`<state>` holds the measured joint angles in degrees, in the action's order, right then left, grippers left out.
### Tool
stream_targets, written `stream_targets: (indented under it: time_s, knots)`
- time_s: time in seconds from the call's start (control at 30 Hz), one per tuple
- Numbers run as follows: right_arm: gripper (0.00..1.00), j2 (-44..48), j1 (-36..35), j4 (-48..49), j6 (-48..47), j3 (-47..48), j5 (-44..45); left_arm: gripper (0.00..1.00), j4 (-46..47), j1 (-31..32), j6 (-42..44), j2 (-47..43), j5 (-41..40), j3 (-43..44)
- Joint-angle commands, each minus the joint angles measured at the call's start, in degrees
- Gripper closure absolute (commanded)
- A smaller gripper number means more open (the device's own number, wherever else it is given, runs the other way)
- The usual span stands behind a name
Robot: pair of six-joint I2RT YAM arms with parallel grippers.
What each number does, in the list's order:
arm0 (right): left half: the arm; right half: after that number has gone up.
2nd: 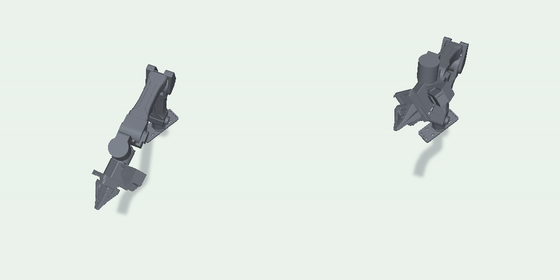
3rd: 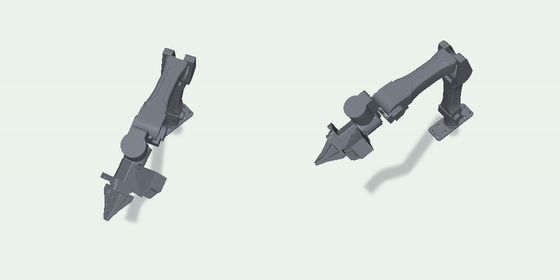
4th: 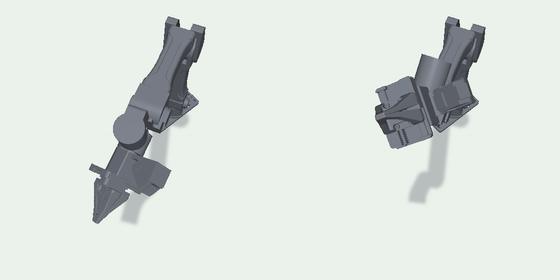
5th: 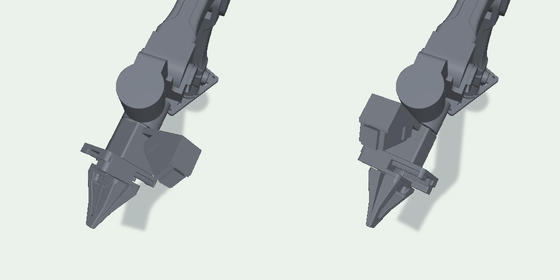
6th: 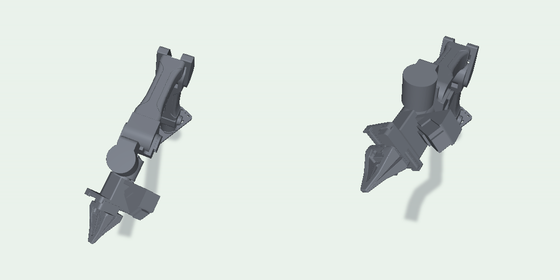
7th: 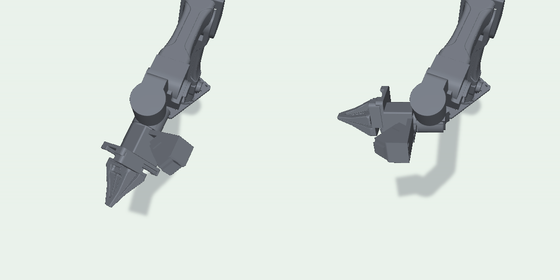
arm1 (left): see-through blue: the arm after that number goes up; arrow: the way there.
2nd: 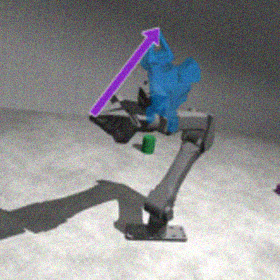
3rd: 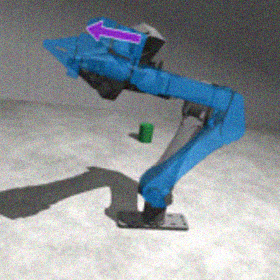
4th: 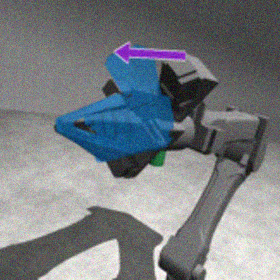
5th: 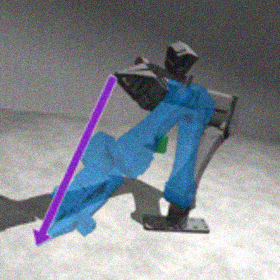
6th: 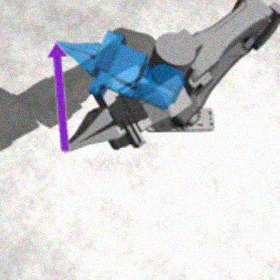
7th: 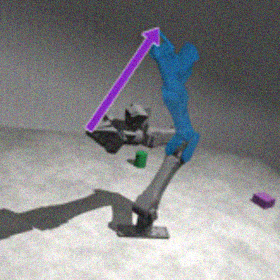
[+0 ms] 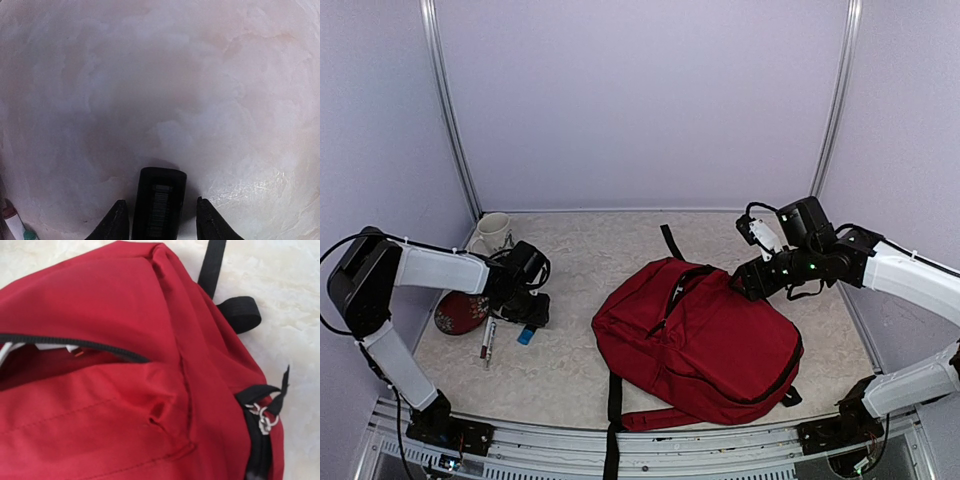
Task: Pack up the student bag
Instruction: Adjust the pencil case at the center of the board, then pick up the pencil case at the center of the board, then pass from the left arm to the right
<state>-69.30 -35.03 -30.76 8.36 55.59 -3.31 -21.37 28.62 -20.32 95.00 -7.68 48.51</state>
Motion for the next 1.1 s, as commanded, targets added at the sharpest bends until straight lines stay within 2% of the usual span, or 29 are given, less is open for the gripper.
stream_targets:
  time_s: [0.0,0.1,0.2,0.23,0.37,0.5,0.63,0.73,0.83,0.93,1.07]
  knots:
    - [0.28,0.8,0.7,-0.7,-0.4,2.6,-0.7,0.62,-10.0,-1.2,-2.3,3.2,3.6,0.9]
    - [0.28,1.7,0.7,-0.7,-0.1,2.6,-0.7,0.75,-11.1,0.7,-1.9,5.4,4.3,2.2]
    - [0.28,2.2,0.7,-0.7,0.1,2.6,-0.7,0.98,-11.0,1.9,-1.4,6.9,4.1,2.9]
    - [0.28,2.3,0.7,-0.9,0.1,2.8,-0.7,1.0,-10.7,2.2,-1.4,6.5,3.8,3.2]
    - [0.28,2.7,0.7,-1.2,0.3,3.8,-1.5,1.0,-6.4,2.8,-2.1,-0.5,2.8,5.2]
    - [0.28,4.6,0.7,3.1,1.2,3.8,-7.5,1.0,5.2,7.6,-1.9,-12.8,0.5,7.5]
    - [0.32,6.1,0.7,18.2,5.2,0.1,-28.3,1.0,13.3,16.5,-2.4,-20.0,-9.5,11.4]
    - [0.34,4.6,-0.1,35.5,12.2,-3.3,-41.5,1.0,25.3,26.9,7.0,-23.0,-13.2,12.6]
    - [0.33,2.1,-3.3,48.0,15.6,-3.0,-46.9,1.0,35.2,32.9,11.8,-22.2,-5.1,13.9]
    - [0.29,-0.8,-7.8,50.6,12.2,0.8,-45.7,1.0,42.3,36.6,13.2,-19.6,4.8,15.5]
    - [0.23,-2.9,-11.1,54.0,11.1,2.5,-46.2,1.0,49.6,40.0,14.4,-17.0,13.7,16.9]
